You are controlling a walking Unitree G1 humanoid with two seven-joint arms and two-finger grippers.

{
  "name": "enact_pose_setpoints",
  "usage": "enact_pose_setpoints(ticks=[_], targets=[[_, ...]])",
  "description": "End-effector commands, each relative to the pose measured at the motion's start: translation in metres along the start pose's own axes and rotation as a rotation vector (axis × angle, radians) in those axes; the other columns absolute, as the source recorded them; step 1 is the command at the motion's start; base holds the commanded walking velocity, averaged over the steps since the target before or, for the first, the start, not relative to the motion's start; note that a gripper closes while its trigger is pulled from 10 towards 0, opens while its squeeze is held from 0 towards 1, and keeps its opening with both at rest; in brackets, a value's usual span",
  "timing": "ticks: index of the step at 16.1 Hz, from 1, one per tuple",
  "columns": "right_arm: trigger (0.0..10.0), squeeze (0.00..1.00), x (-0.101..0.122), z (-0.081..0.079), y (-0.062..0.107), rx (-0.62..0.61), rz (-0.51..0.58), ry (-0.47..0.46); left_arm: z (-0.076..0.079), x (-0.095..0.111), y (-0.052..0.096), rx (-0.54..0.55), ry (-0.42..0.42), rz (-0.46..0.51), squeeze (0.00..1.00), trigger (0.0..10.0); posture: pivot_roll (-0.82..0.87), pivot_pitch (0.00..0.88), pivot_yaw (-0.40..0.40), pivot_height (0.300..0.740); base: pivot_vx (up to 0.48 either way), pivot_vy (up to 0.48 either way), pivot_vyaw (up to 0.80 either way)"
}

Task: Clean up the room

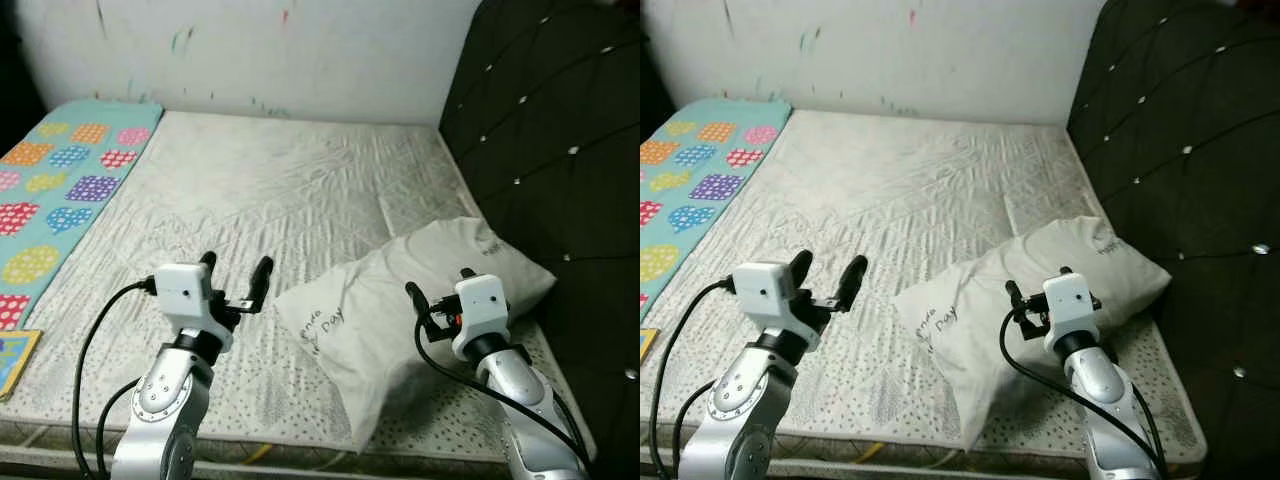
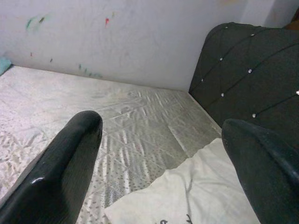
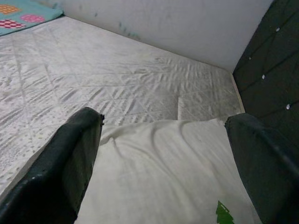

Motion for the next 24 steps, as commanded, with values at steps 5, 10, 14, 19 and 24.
enact_pose_setpoints(ticks=[5, 10, 14, 19, 24], targets=[[10.0, 0.00, 0.001, 0.019, 0.008, -0.066, -0.009, 0.003, 0.003, -0.002, -0.001, -0.001, 0.000, -0.015, 0.00, 10.0, -0.09, 0.015, -0.058, 0.740, 0.000, 0.000, -0.48], [10.0, 0.00, 0.011, 0.016, 0.005, -0.047, 0.004, 0.016, -0.015, 0.004, -0.004, 0.044, -0.050, -0.008, 0.00, 10.0, -0.08, 0.029, -0.069, 0.740, 0.000, 0.000, -0.42], [10.0, 0.00, 0.008, 0.001, 0.000, -0.001, -0.005, -0.016, -0.021, -0.005, 0.003, 0.085, -0.034, -0.040, 0.00, 10.0, -0.08, 0.030, -0.041, 0.740, 0.000, 0.000, 0.00], [10.0, 0.00, -0.020, -0.010, -0.002, 0.047, -0.210, -0.018, -0.037, -0.018, 0.021, 0.126, -0.041, -0.122, 0.00, 10.0, -0.06, 0.071, -0.037, 0.740, 0.000, 0.000, 0.00], [10.0, 0.00, -0.029, -0.008, 0.008, 0.051, -0.282, -0.034, -0.043, -0.015, 0.030, 0.148, -0.060, -0.134, 0.00, 10.0, -0.06, 0.130, -0.045, 0.740, 0.000, 0.000, 0.00]])
Point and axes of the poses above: a point about 5 cm out from each wrist's last joint towards the gripper, its own y axis pointing back from the gripper into the wrist, its own x axis along the axis of the wrist's last joint, z = x × y, the point moved 5 cm from there along -y, pointing out of the wrist towards the gripper, and after that the axes turned 6 degrees about -y, right-handed, at the moved point
